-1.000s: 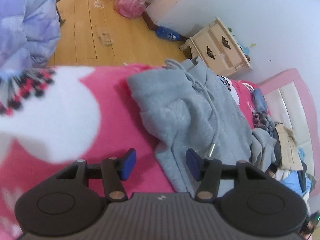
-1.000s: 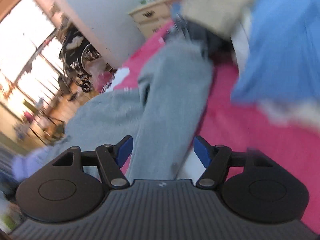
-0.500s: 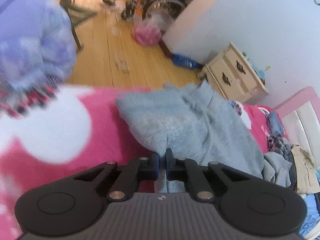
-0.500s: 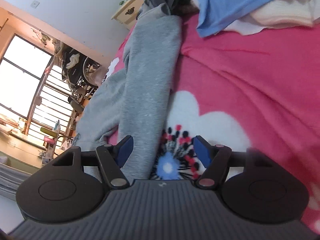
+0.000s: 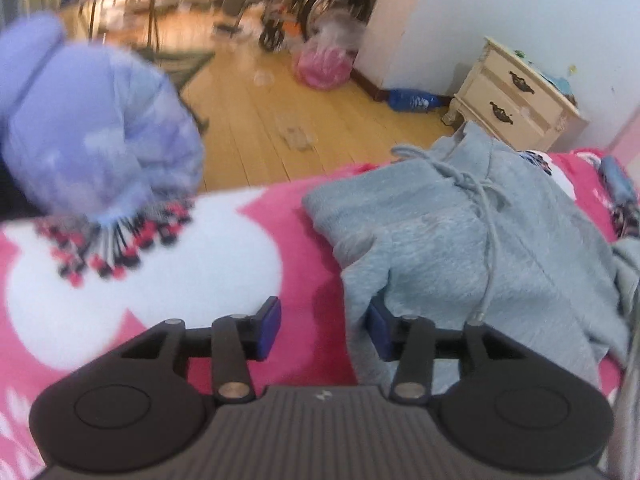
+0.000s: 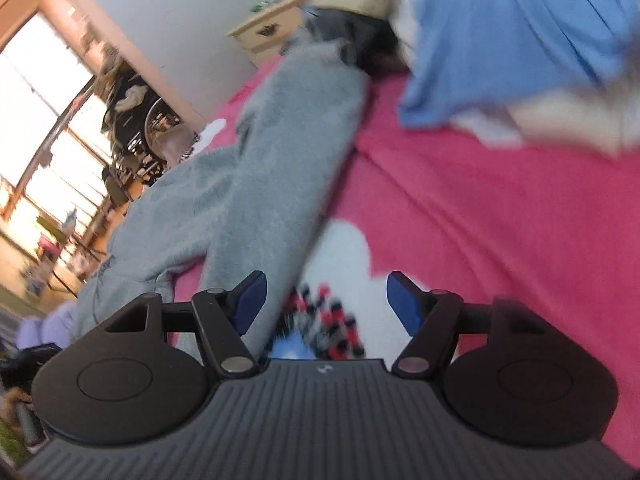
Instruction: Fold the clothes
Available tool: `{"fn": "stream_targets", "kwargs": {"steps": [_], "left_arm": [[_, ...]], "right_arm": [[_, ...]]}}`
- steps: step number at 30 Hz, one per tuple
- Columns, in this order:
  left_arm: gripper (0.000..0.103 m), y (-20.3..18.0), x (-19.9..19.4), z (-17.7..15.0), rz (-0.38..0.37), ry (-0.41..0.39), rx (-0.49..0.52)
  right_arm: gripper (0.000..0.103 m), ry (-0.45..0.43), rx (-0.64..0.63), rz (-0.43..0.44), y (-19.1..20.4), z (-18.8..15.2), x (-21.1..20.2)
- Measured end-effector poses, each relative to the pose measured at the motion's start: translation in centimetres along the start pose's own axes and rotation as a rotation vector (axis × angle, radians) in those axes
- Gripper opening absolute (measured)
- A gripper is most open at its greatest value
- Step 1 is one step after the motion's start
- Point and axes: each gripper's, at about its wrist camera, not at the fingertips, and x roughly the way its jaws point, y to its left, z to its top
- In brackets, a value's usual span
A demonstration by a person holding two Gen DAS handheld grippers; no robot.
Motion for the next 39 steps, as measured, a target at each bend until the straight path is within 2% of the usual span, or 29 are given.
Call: {"fn": "stream_targets", "kwargs": {"steps": [4,6,10,13,15,16,17,19,23,27,29,33,35,39], "left_arm": [[0.046,-2.8,-3.3,-0.2,0.041,-0.122,0.111],[0.047,-3.5,-4.6,0.0,0.036,-0.169,0.119],[0.047,-3.7,-5.5,0.3,0.049,-0.192,0.068],[0.047,-5.1,-5.5,0.1,-0.04,-0.151,0.094],[0.047,-7.0,-5.8,-0.5,-0.131,-0.117,0.14],[0.047,-8.3,-6.0,-0.9,-0.197,-0.095,0.172],[0.047,-10.0,-6.1,-1.4,-0.282,-0.057,0.217],[0.047,-13.4,-6.0,-2.6,-0.449,0.03,0.306],[0.047,-19.5,-6.9,-6.6,-0.639,0.127,0.542],[0.047,-25.5,-7.7,-10.5,-0.823,0.224,0.777],[0.047,-26.2,-7.9,-12.0,-0.849,0.242,0.838],[0.047,-26.1,-7.9,-13.3,-0.862,0.288,0.88],[0.047,-26.0,-7.6,-13.4,-0.854,0.314,0.89],[0.047,-26.4,-6.7,-13.0,-0.841,0.344,0.89]], "right_arm": [[0.07,-0.041,-0.134,0.004,3.7,3.0,2.7],[0.071,-0.049,-0.186,-0.001,5.7,4.5,4.6],[0.073,-0.028,-0.293,-0.063,9.2,7.3,9.7],[0.071,0.047,-0.303,-0.14,9.9,8.6,14.1],[0.049,0.109,-0.293,-0.201,9.2,8.9,16.3],[0.027,0.124,-0.268,-0.22,8.7,9.0,16.7],[0.017,0.124,-0.221,-0.209,7.9,9.0,16.3],[0.01,0.082,-0.096,-0.135,5.8,9.2,13.9],[0.009,-0.027,0.067,-0.1,2.2,8.4,7.9],[0.009,-0.137,0.244,-0.084,-1.7,5.5,-0.7],[0.009,-0.191,0.338,-0.103,-3.6,3.0,-5.8],[0.009,-0.246,0.533,-0.187,-7.1,-3.5,-12.9],[0.009,-0.228,0.605,-0.226,-8.7,-6.5,-14.9],[0.014,-0.141,0.651,-0.329,-10.7,-10.6,-16.0]]}}
